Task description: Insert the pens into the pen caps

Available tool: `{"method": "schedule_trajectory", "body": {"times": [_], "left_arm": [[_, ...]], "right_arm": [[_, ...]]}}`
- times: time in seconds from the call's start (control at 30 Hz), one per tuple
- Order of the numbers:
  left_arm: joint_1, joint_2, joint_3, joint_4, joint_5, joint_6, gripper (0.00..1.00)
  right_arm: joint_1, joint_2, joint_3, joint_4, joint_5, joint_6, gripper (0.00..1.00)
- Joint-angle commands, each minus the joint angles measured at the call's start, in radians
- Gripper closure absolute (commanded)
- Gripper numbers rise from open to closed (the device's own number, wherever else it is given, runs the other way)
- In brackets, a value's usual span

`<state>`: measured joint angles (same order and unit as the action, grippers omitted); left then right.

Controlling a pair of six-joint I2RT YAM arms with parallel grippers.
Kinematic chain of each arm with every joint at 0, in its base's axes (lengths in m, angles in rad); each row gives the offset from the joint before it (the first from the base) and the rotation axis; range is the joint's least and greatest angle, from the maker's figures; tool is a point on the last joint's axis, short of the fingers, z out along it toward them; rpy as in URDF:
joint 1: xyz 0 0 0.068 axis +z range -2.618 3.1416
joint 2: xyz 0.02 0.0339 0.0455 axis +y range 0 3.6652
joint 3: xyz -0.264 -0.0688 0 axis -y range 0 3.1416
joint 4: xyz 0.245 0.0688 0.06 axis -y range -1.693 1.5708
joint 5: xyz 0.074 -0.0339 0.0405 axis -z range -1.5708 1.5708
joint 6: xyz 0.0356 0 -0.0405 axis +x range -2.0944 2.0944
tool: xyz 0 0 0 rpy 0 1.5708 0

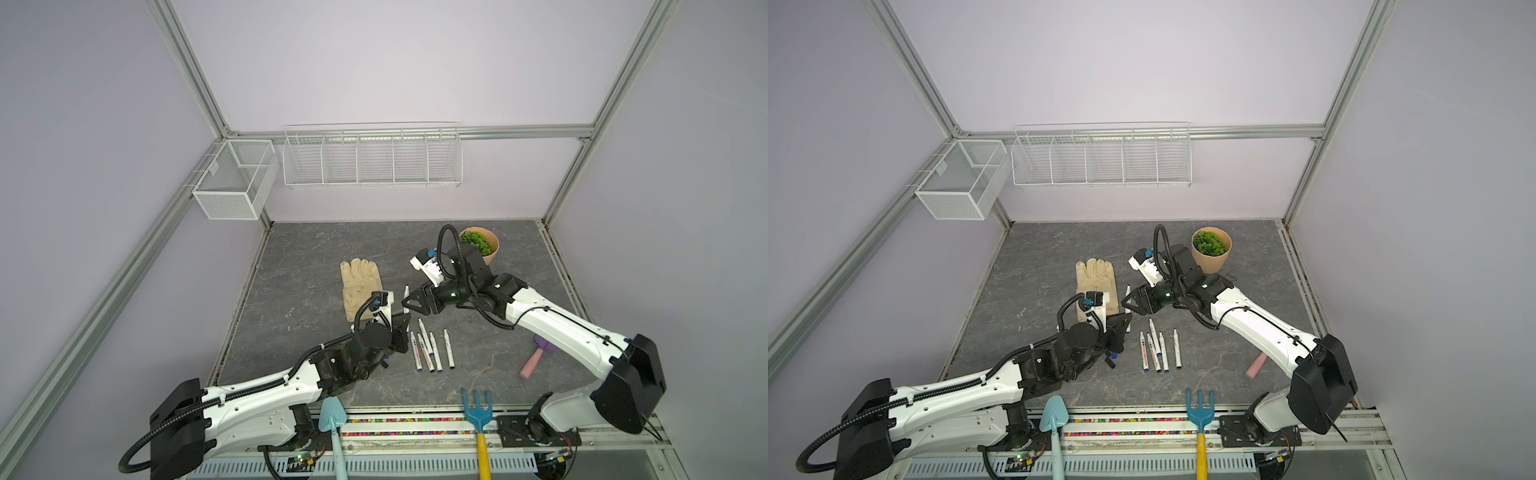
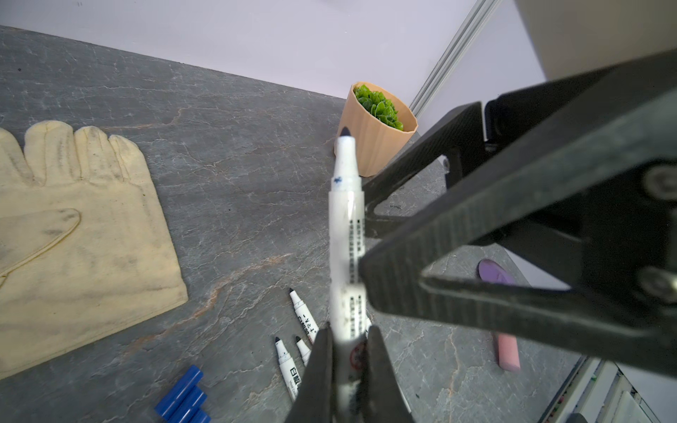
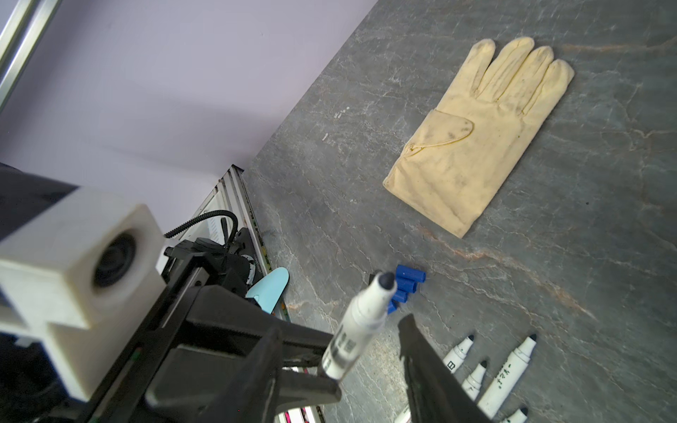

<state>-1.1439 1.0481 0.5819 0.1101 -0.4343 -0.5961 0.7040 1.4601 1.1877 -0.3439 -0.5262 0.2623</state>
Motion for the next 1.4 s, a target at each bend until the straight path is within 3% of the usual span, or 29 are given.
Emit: {"method": "schedule_trajectory", "body": {"times": [0.0, 0.23, 0.37, 0.47, 0.5, 0.57, 0.83, 1.13, 1.3, 1.37], "left_arm": [[0.004, 0.006, 0.010, 0.036, 0.011, 0.010, 1.00], [0.004, 0.007, 0.009, 0.031, 0.014, 0.009, 1.00], [0.004, -0.005, -0.012, 0.055, 0.011, -0.013, 0.98], [0.009, -0.022, -0.029, 0.066, 0.017, -0.029, 0.65], [0.013, -0.028, -0.030, 0.060, 0.024, -0.032, 0.57], [0.028, -0.041, -0.035, 0.048, 0.046, -0.041, 0.51], [0.104, -0.074, -0.037, 0.061, 0.180, -0.022, 0.51], [0.107, 0.029, 0.050, 0.049, 0.282, 0.042, 0.52], [0.107, 0.055, 0.055, 0.095, 0.292, 0.032, 0.72], [0.107, 0.051, 0.055, 0.093, 0.289, 0.032, 0.73]], "right_arm": [[0.002, 0.013, 0.013, 0.025, -0.030, 0.003, 0.53], [0.002, 0.017, 0.010, 0.034, -0.042, 0.011, 0.77], [0.000, 0.008, 0.009, 0.038, -0.055, 0.015, 0.81], [-0.014, -0.003, 0.007, 0.049, -0.086, 0.033, 0.82], [-0.021, -0.006, 0.008, 0.053, -0.098, 0.040, 0.82], [-0.030, -0.010, 0.007, 0.060, -0.120, 0.053, 0.83], [-0.045, -0.013, 0.016, 0.050, -0.189, 0.050, 0.83], [-0.045, -0.013, 0.015, 0.045, -0.194, 0.047, 0.84], [-0.048, -0.018, 0.012, 0.043, -0.187, 0.047, 0.84], [-0.049, -0.021, 0.009, 0.043, -0.184, 0.048, 0.84]]}}
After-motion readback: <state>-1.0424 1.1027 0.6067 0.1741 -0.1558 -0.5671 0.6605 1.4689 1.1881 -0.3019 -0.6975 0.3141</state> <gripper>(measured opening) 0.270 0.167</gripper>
